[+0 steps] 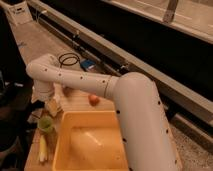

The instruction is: Stack cups on top of each other

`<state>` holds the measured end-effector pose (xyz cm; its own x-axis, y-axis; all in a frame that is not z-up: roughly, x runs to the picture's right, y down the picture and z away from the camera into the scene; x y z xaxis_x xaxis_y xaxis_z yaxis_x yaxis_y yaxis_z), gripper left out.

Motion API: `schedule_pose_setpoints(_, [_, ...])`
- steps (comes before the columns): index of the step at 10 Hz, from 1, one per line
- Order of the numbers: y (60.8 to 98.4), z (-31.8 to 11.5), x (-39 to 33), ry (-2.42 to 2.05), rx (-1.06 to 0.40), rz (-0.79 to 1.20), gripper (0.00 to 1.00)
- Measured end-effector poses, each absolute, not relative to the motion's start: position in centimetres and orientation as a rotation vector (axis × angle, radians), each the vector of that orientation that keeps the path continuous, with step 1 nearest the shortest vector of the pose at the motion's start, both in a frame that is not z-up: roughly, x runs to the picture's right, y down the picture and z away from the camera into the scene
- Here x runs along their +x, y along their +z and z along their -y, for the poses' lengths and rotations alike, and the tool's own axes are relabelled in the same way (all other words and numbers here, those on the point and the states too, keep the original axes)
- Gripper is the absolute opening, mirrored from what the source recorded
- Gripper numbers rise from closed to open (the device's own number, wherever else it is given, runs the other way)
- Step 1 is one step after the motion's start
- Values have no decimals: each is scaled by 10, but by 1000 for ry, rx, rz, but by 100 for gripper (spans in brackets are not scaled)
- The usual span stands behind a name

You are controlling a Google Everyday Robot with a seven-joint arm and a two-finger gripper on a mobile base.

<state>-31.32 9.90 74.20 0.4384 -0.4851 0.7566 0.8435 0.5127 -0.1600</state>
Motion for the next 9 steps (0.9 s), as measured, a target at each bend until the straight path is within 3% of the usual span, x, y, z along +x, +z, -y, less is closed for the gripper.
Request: schedule_pose_setpoints(9, [754,-134,-330,-830,-573,803,80])
